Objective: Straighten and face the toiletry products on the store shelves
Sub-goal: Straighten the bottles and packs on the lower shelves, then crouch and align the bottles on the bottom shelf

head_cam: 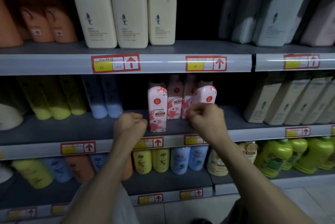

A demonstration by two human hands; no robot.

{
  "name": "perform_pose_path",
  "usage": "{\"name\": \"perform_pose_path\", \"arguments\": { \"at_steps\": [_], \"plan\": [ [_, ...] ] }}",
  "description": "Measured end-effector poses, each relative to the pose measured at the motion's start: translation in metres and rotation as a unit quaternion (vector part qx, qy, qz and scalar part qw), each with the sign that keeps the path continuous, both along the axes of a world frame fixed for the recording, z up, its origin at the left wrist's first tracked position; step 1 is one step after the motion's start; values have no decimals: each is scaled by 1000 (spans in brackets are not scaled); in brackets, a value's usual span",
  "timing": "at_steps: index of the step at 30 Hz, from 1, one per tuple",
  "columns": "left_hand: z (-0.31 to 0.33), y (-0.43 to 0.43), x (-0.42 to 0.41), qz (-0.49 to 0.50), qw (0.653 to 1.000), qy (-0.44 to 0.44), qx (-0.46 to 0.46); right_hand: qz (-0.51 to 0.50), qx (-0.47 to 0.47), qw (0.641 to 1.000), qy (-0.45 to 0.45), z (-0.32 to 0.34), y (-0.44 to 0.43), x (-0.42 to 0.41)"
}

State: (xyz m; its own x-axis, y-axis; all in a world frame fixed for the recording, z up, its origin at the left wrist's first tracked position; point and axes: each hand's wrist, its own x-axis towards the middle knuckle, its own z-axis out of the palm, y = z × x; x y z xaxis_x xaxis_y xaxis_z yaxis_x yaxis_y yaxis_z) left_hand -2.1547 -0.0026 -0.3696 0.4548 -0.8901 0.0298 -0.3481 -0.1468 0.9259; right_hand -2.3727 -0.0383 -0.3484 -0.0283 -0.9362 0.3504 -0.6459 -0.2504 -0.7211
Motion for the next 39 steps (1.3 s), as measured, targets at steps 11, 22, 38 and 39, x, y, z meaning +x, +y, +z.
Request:
{"name": "perform_pose_path", "arguments": {
  "at_steps": [11,22,38,39],
  "plan": [
    [-1,-14,-84,-270,959,87,21,-82,160,983,-47,-39,-29,-60],
    [-19,-17,-106,-266,963,33,-21,-20,58,998,-2,-52,-15,-24],
    [-1,6,-9,-25,997,4,-77,5,66,997,40,-56,-26,6],
    [2,5,-2,2,993,30,-114,-11,81,995,59,-56,-30,2]
  ]
}}
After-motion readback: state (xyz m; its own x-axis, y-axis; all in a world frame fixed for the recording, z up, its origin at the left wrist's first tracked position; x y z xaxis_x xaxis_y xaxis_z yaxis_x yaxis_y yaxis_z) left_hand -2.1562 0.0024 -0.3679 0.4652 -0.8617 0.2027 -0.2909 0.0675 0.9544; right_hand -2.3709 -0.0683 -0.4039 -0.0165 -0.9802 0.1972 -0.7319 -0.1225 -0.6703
